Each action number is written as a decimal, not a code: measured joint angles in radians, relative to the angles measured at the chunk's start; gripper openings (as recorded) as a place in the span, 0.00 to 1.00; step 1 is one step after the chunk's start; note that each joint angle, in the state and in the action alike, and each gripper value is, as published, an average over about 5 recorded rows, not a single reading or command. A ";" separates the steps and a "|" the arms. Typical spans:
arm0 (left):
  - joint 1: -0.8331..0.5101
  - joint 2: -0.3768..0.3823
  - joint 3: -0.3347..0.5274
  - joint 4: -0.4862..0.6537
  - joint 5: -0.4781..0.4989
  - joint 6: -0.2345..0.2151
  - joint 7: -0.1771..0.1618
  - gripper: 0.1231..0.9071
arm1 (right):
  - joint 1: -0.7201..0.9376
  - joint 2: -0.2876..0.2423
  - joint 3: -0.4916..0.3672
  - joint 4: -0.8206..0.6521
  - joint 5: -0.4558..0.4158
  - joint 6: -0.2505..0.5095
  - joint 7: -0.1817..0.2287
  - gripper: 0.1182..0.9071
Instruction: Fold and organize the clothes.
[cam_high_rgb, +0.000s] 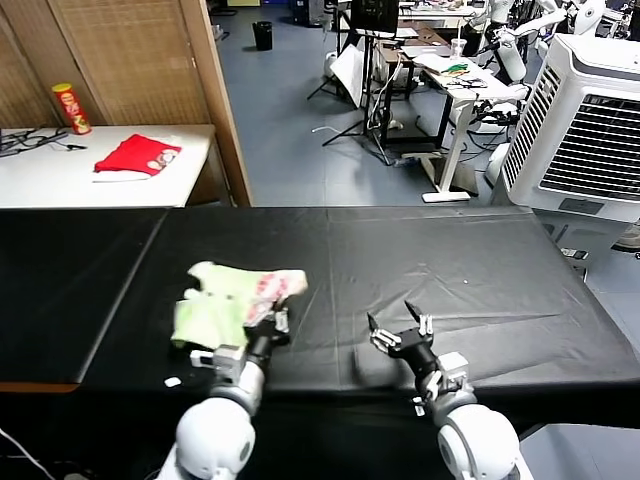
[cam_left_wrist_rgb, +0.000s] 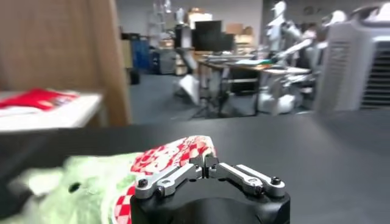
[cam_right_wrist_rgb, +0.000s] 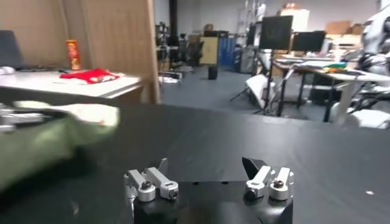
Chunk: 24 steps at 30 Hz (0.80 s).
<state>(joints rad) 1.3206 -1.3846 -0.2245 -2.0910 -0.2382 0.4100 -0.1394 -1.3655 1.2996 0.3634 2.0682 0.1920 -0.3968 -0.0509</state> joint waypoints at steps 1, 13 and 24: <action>0.001 -0.005 0.003 -0.001 0.001 -0.009 0.017 0.23 | 0.005 0.002 -0.007 -0.005 0.011 -0.007 -0.001 0.86; 0.027 0.013 -0.033 -0.038 0.003 -0.093 0.109 0.85 | 0.084 0.067 -0.113 -0.073 0.196 -0.113 0.021 0.86; 0.062 0.038 -0.077 -0.042 0.011 -0.124 0.081 0.86 | 0.105 0.100 -0.126 -0.142 0.355 -0.129 0.108 0.75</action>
<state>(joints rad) 1.3826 -1.3464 -0.3013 -2.1330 -0.2272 0.2860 -0.0583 -1.2607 1.3998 0.2372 1.9262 0.5471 -0.5254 0.0575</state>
